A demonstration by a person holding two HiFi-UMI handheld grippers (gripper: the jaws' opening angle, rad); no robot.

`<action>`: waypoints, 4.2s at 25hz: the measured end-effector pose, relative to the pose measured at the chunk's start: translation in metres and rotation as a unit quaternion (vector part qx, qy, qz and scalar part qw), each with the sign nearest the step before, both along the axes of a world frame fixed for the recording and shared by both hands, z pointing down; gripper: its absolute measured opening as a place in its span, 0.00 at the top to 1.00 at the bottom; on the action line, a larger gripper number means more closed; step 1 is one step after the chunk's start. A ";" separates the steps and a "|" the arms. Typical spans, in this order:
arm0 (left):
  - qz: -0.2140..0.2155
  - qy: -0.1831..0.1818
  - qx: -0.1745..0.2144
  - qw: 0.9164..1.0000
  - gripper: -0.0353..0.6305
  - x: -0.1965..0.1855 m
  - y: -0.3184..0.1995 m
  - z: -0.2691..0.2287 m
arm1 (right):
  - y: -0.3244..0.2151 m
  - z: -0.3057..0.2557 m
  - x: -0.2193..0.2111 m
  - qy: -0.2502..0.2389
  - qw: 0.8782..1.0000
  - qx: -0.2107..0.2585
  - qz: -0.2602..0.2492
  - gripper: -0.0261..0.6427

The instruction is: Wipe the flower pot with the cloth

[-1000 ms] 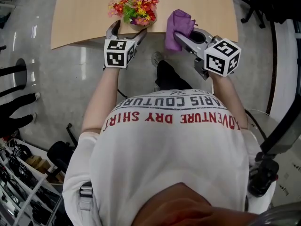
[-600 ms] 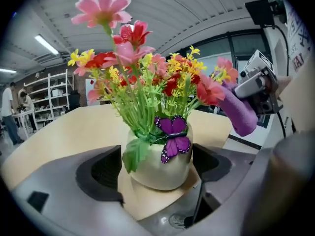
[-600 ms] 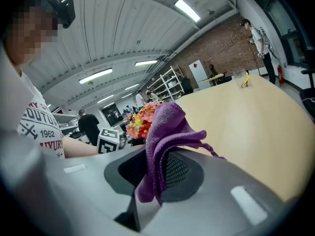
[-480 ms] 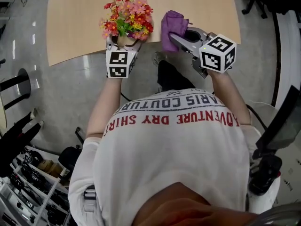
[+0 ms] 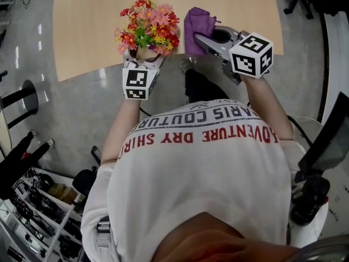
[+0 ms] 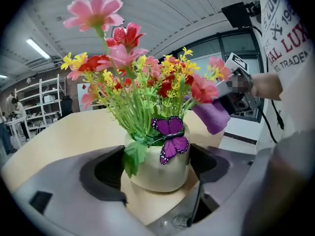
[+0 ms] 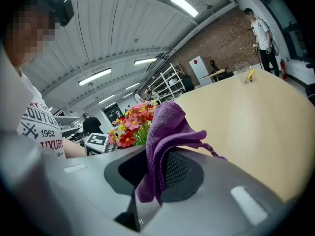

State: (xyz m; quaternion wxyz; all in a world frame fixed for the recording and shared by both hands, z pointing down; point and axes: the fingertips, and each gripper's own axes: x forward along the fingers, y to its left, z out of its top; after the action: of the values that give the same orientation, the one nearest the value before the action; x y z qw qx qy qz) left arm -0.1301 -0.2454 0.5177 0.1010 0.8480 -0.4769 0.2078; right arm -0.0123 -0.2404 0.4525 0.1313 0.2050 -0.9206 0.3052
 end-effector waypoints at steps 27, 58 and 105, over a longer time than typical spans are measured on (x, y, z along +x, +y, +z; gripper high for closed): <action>0.115 0.010 0.010 0.993 0.32 -0.012 0.013 -0.006 | -0.035 0.069 -0.056 0.130 0.986 -0.015 -0.098 0.89; -0.175 0.022 -0.005 0.984 0.28 0.001 0.026 0.001 | 0.032 0.040 0.019 0.097 0.994 -0.008 0.047 0.89; 0.182 0.013 -0.027 0.983 0.28 0.007 -0.012 -0.002 | -0.052 0.037 -0.045 0.041 0.996 -0.032 -0.070 0.89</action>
State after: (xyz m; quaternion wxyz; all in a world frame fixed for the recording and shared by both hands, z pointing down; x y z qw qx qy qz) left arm -0.1232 -0.2571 0.5155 0.0905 0.9201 -0.3078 0.2245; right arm -0.0570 -0.2926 0.4895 0.1964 0.1482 -0.9162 0.3163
